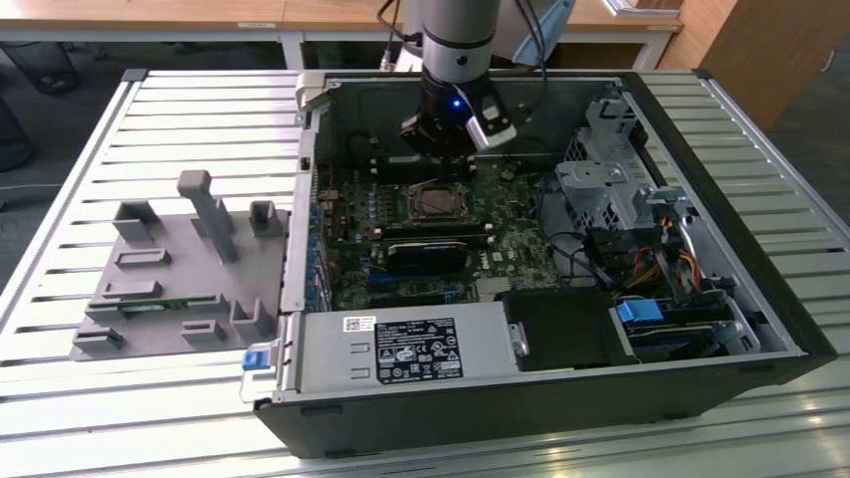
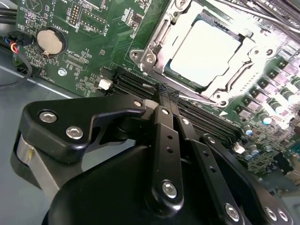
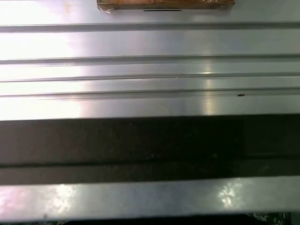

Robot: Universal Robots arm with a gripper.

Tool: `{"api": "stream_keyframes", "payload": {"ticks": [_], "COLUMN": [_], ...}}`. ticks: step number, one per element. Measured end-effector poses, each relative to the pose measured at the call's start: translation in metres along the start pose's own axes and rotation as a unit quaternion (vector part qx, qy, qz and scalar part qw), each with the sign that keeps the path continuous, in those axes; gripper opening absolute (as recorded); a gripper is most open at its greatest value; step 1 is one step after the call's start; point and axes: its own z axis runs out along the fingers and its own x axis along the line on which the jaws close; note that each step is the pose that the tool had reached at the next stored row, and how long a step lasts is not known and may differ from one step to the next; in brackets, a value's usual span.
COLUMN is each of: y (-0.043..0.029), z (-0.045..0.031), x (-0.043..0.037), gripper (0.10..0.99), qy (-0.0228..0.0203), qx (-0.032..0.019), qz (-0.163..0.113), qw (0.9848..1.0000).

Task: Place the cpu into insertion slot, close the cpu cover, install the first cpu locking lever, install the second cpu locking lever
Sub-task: 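Install the first cpu locking lever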

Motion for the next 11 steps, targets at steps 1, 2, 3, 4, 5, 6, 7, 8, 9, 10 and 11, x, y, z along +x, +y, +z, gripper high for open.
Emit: {"api": "stream_keyframes", "payload": {"ticks": [1, 2, 3, 4, 5, 6, 7, 8, 9, 10, 11], "y": [0.0000, 0.0000, 0.0000, 0.0000, 0.0000, 0.0000, 0.0000, 0.0001, 0.0001, 0.0003, 0.0004], "z": [0.0008, 0.0016, 0.0024, 0.0031, 0.0039, 0.0047, 0.0055, 0.0062, 0.0070, 0.0078, 0.0086], "x": [-0.0001, -0.0002, -0.0004, -0.0005, -0.0007, -0.0009, -0.0010, -0.0011, -0.0012, -0.0014, -0.0017], "gripper": [0.106, 0.106, 0.106, 0.106, 0.106, 0.106, 0.106, 0.106, 0.106, 0.106, 0.106], "qy": [0.0000, 0.0000, 0.0001, 0.0001, 0.0000, 0.0000, 0.0000, 0.0000, 0.0000, 0.0000, 0.0000], "qx": [0.0000, 0.0000, 0.0000, 0.0000, 0.0000, 0.0000, 0.0001, 0.0002, 0.0004, 0.0006, 0.0007], "qz": [0.000, 0.000, 0.000, 0.000, 0.000, 0.000, 0.000, 0.000, 0.000, 0.000, 0.000], "qw": [1.0000, 1.0000, 1.0000, 1.0000, 1.0000, 1.0000, 1.0000, 1.0000, 1.0000, 1.0000, 1.0000]}}
